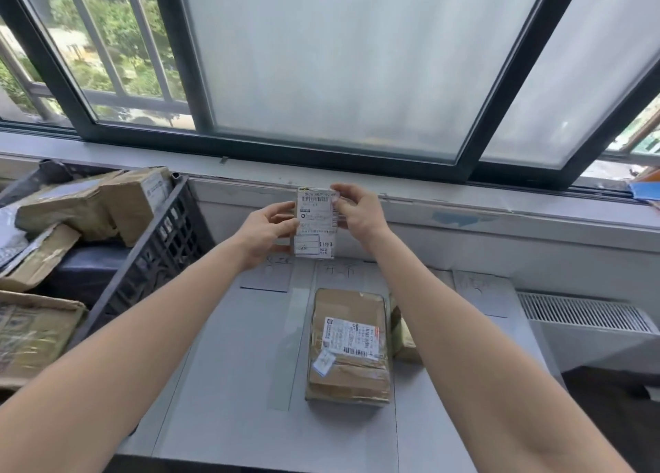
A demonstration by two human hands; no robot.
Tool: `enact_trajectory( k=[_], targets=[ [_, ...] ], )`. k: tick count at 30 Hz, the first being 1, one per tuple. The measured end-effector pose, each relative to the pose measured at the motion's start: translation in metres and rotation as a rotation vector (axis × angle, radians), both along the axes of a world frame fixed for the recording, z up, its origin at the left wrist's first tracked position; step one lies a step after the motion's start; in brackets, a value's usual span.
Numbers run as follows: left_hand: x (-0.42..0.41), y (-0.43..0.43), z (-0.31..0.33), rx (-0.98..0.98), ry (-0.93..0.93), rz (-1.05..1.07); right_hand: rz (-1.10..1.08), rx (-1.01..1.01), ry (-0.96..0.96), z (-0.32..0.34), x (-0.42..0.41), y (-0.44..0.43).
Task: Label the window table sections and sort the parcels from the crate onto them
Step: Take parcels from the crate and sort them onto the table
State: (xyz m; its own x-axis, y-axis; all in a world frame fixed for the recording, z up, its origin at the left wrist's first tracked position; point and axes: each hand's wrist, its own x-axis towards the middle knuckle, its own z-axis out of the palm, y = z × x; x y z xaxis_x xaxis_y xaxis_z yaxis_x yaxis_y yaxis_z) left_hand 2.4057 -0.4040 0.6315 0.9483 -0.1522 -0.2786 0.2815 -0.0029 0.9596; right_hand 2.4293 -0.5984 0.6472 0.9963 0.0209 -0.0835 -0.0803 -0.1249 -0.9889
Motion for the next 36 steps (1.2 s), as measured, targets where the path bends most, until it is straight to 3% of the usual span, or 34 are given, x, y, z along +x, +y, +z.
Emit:
enact_trajectory(
  k=[7, 17, 25, 36],
  targets=[
    [0.005, -0.022, 0.005, -0.013, 0.000, 0.069, -0.089, -0.024, -0.009, -0.001, -0.003, -0.020],
    [0.005, -0.066, -0.002, 0.001, 0.032, 0.103, -0.083, 0.103, 0.161, -0.022, -0.023, -0.057],
    [0.001, -0.122, -0.041, 0.024, 0.135, 0.048, -0.222, 0.200, 0.258, -0.064, -0.052, -0.108],
    [-0.027, -0.226, -0.079, 0.163, 0.181, -0.107, -0.436, 0.138, 0.342, -0.099, -0.098, -0.197]
  ],
)
